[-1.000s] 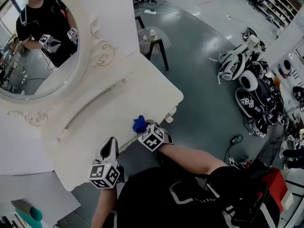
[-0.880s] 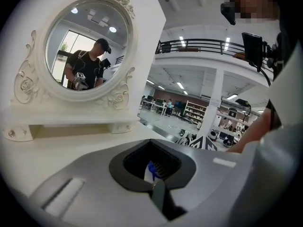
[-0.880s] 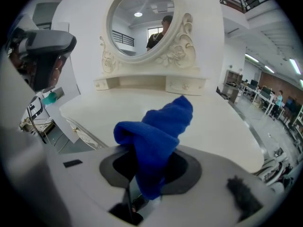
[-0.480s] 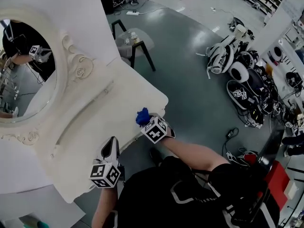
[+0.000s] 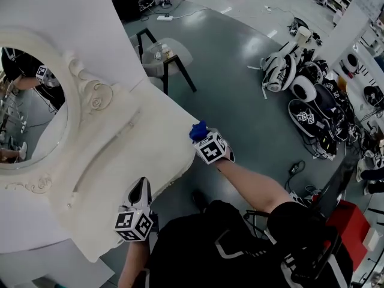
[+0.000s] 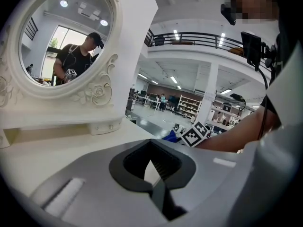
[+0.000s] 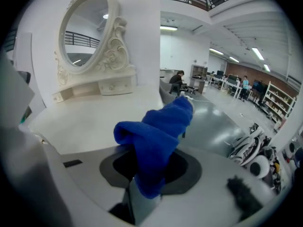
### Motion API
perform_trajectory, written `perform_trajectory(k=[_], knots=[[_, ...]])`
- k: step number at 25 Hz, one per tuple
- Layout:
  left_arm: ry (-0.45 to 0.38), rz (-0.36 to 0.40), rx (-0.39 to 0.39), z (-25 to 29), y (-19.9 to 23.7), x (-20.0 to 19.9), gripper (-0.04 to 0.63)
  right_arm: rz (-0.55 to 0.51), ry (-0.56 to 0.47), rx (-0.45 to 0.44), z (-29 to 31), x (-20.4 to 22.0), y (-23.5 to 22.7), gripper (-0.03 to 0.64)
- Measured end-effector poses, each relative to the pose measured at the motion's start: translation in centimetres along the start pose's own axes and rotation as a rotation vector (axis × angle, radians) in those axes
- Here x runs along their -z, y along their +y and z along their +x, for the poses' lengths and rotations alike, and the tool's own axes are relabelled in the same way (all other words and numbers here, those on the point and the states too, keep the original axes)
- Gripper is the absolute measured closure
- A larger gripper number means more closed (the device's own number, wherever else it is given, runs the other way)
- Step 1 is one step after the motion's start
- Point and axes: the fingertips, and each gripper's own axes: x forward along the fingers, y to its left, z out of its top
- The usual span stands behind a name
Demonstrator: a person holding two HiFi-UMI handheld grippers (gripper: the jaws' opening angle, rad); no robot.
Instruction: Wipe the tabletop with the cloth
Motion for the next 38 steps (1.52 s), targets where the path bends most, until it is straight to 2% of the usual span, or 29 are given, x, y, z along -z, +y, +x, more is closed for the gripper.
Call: perform_trajectory(k=[7,11,16,20,24,28,30,32,34,38], knots=[[-0.013,-0.003,-0.037,-1.0,1.3,-0.5,0.586,0.051,-0.004,0.115,-0.4,-0.1,-5.1,0.492],[-0.045,0.016,-0.062,-2.5,2.1,-1.1,0.586,0.076,-0.122,0.110,-2.3,-3.2,-4.0,0.492],[-0.110,-0.004,-0.109,-7.6,5.1,-1.9,0.586,-0.025,-0.293,-0.021,-5.2,-9.6,4.6,0.492],[-0.171,-0.051,-0.194,-13.0,8.1,-2.7,0.586,-0.034,-0.418,-0.149,-7.5,-15.1,12.2,0.492],[-0.209,-0.046,-0.311,-18.7,11.2,-3.0,0.586,-0.061,-0.508,-0.259,-10.6,-18.6,18.9,0.492],[-0.327,-0.050,-0.489,-25.1,14.8,-3.8,0.588,-0.060,-0.558,-0.355,-12.6,-20.9,24.7,0.492],[-0.377,-0.056,-0.550,-27.9,16.0,-4.2,0.588,-0.062,-0.570,-0.404,-13.6,-21.6,27.4,0.492],[-0.409,-0.052,-0.573,-30.1,16.6,-4.6,0.588,-0.075,-0.582,-0.450,-14.7,-22.2,30.1,0.492],[-0.435,-0.054,-0.562,-31.7,16.9,-5.1,0.588,-0.102,-0.599,-0.483,-16.0,-22.7,32.5,0.492],[-0.462,-0.085,-0.508,-33.3,16.9,-5.6,0.588,-0.185,-0.626,-0.474,-17.6,-23.1,35.9,0.494]])
